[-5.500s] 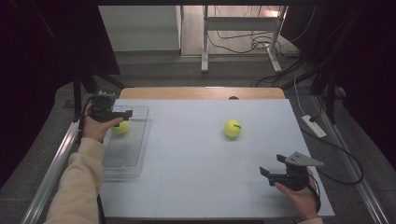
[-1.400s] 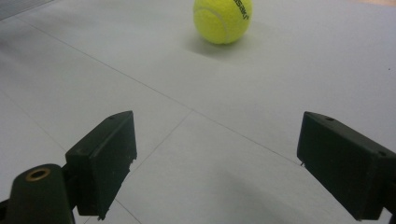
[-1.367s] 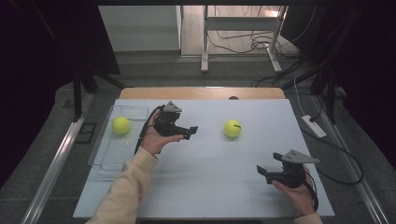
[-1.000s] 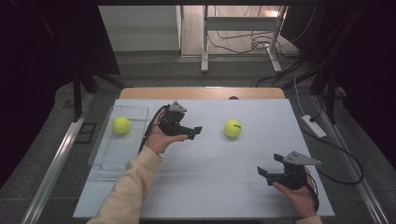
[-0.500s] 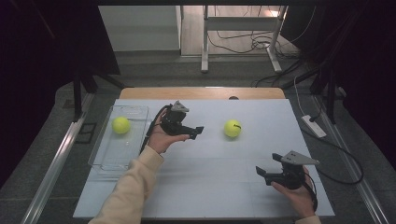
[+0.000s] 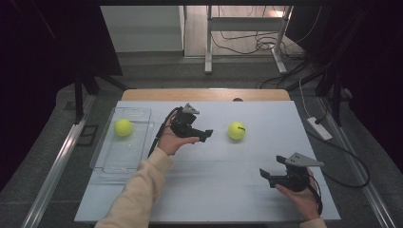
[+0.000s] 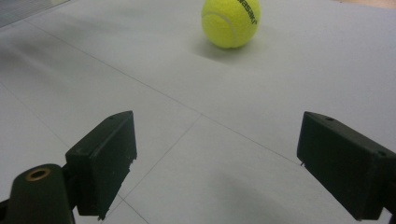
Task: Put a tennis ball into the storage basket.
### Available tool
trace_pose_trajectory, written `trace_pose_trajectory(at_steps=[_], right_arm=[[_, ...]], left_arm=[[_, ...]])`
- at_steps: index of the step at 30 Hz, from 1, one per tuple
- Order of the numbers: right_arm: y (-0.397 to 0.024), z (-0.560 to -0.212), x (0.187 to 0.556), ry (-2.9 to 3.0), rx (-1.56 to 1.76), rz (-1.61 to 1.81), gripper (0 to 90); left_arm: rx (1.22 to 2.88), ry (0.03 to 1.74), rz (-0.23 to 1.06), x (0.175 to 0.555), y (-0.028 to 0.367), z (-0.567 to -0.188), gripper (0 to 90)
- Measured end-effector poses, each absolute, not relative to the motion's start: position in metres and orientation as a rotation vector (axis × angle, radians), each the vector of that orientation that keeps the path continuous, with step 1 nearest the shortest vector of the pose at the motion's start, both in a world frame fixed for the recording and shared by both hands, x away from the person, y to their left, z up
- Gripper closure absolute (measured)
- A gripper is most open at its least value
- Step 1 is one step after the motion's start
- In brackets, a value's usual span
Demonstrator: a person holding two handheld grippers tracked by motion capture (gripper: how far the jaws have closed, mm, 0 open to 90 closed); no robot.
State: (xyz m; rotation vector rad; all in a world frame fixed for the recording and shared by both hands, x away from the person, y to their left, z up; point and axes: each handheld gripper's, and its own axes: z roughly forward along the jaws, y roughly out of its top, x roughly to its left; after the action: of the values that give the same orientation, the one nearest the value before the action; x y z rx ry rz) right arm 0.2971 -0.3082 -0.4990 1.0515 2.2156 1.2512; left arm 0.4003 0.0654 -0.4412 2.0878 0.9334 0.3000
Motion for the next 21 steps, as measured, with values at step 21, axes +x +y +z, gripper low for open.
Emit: trace_pose_trajectory(at_steps=[21], right_arm=[[-0.305,-0.501,0.295,2.222,1.054,1.253,11.9]], left_arm=[[2.108,0.896,0.275,0.41,0.042,-0.443,8.3]])
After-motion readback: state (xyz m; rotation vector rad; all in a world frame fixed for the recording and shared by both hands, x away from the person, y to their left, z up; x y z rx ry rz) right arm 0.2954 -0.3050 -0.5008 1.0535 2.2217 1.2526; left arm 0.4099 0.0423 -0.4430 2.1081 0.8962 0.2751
